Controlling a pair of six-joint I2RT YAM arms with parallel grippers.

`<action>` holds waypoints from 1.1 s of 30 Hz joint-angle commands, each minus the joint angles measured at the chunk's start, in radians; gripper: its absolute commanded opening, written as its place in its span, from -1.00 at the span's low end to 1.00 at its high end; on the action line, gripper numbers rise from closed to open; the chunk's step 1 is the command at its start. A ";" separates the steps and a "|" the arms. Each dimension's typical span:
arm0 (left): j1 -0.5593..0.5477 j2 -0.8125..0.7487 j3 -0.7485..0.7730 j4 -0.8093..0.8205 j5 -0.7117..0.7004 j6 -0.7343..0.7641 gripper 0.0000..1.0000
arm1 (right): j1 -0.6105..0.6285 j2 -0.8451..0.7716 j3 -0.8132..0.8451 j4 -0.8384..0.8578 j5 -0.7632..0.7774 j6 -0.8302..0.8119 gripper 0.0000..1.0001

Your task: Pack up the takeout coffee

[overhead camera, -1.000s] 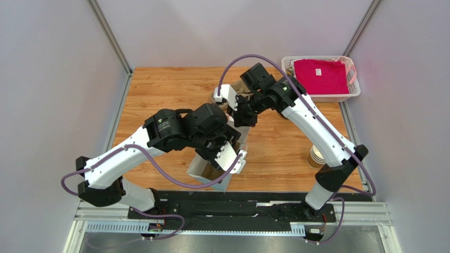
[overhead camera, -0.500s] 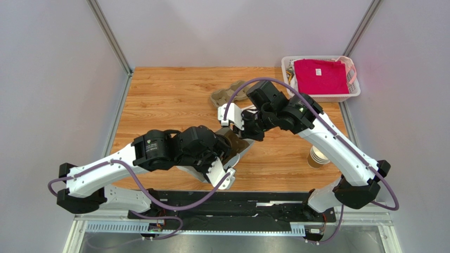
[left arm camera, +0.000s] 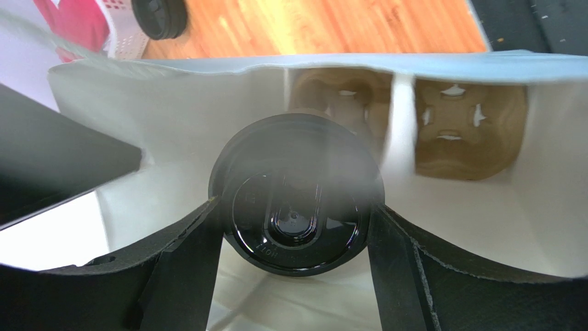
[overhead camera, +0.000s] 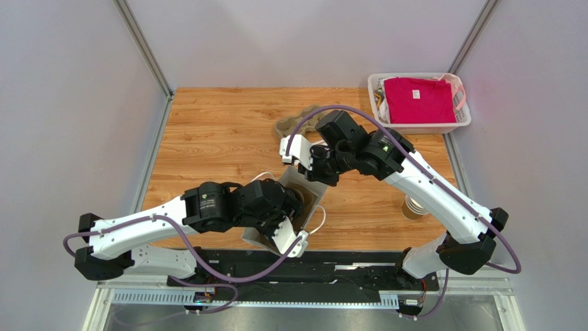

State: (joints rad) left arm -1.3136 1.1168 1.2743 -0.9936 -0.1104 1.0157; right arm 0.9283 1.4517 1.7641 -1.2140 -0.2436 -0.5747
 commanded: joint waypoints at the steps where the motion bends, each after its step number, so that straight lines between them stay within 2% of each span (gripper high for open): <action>1: -0.006 -0.023 -0.016 -0.008 0.075 -0.028 -1.00 | 0.003 -0.028 -0.002 0.010 -0.006 0.079 -1.00; 5: -0.004 -0.048 -0.053 -0.022 0.133 -0.032 -1.00 | -0.005 -0.063 -0.050 0.001 -0.037 0.085 -0.96; 8: 0.016 -0.048 -0.075 -0.007 0.167 -0.016 -1.00 | -0.009 -0.088 -0.093 -0.001 -0.072 0.076 -0.86; 9: 0.039 -0.046 -0.073 -0.001 0.190 -0.016 -1.00 | -0.013 -0.109 -0.133 0.002 -0.077 0.067 -0.76; 11: 0.059 -0.029 -0.052 0.001 0.221 -0.025 -1.00 | -0.022 -0.123 -0.152 -0.007 -0.074 0.056 -0.54; 12: 0.071 -0.025 -0.046 0.000 0.232 -0.026 -1.00 | -0.032 -0.126 -0.149 -0.016 -0.080 0.055 -0.22; 14: 0.076 -0.028 -0.044 0.021 0.244 -0.034 -1.00 | -0.074 -0.126 -0.132 -0.036 -0.120 0.055 0.11; 15: 0.076 -0.026 -0.044 0.039 0.242 -0.035 -1.00 | -0.088 -0.120 -0.121 -0.044 -0.132 0.056 0.44; 19: 0.085 -0.011 -0.029 0.041 0.247 -0.040 -1.00 | -0.132 -0.099 -0.014 -0.090 -0.203 0.061 0.87; 23: 0.103 -0.002 -0.032 0.044 0.262 -0.039 -1.00 | -0.144 -0.119 0.014 -0.114 -0.272 0.068 0.90; 27: 0.123 0.011 -0.030 0.055 0.278 -0.061 -1.00 | -0.144 -0.158 -0.040 -0.113 -0.338 0.056 0.88; 31: 0.140 0.026 0.000 0.046 0.310 -0.106 -1.00 | -0.143 -0.172 -0.077 -0.099 -0.376 0.055 0.76; 33: 0.140 0.028 -0.004 0.046 0.311 -0.111 -1.00 | -0.143 -0.160 -0.074 -0.093 -0.404 0.056 0.61</action>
State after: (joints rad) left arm -1.1812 1.1393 1.2247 -0.9703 0.1482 0.9478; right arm 0.7830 1.2972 1.6962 -1.3277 -0.5575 -0.5213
